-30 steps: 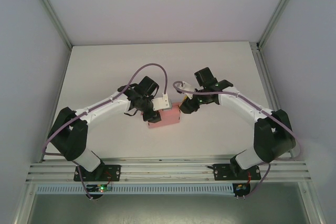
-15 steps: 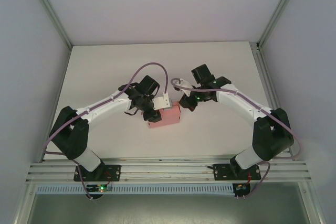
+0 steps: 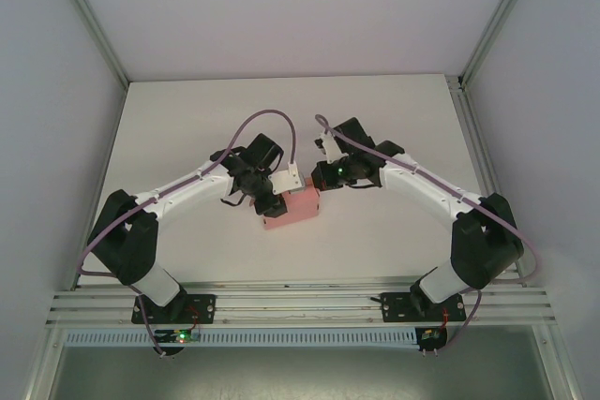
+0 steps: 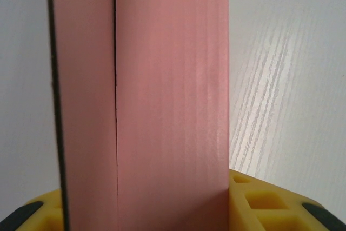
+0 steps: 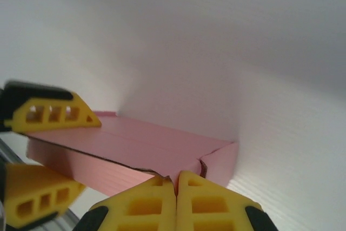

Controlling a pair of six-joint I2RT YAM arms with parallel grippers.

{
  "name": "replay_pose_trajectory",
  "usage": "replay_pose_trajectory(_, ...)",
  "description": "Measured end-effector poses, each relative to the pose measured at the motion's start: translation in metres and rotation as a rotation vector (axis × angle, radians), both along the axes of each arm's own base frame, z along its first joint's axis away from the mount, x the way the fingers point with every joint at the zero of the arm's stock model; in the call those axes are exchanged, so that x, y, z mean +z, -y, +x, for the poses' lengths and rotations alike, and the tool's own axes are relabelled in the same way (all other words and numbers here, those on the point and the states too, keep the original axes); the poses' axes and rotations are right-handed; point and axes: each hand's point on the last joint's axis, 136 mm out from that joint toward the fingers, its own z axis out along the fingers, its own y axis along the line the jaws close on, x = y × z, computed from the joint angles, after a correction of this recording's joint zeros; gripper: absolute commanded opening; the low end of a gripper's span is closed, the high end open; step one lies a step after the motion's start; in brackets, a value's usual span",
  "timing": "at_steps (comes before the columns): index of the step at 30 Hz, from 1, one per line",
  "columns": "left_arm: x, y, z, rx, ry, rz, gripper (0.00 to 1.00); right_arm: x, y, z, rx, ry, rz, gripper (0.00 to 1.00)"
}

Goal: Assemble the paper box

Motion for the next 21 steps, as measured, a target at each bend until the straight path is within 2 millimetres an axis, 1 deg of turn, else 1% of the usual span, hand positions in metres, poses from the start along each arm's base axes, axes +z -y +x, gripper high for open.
replay_pose_trajectory(4, -0.0002, -0.0020, 0.0021, 0.016, 0.000, 0.004, 0.35, 0.0022, -0.0046, 0.0024, -0.094, -0.089, 0.098, 0.00)
replay_pose_trajectory(8, -0.0005, -0.0026, 0.0023, 0.017, 0.001, 0.008, 0.35, 0.0019, -0.0046, 0.0015, -0.107, -0.106, 0.100, 0.00)
replay_pose_trajectory(15, -0.0002, -0.0011, 0.0042, 0.014, 0.010, 0.002, 0.35, -0.0024, 0.0020, 0.0027, -0.008, 0.013, -0.007, 0.00)
replay_pose_trajectory(21, -0.0001, -0.0013, 0.0052, 0.018, 0.012, 0.003, 0.35, -0.0046, 0.0030, 0.0026, 0.057, 0.117, -0.008, 0.00)
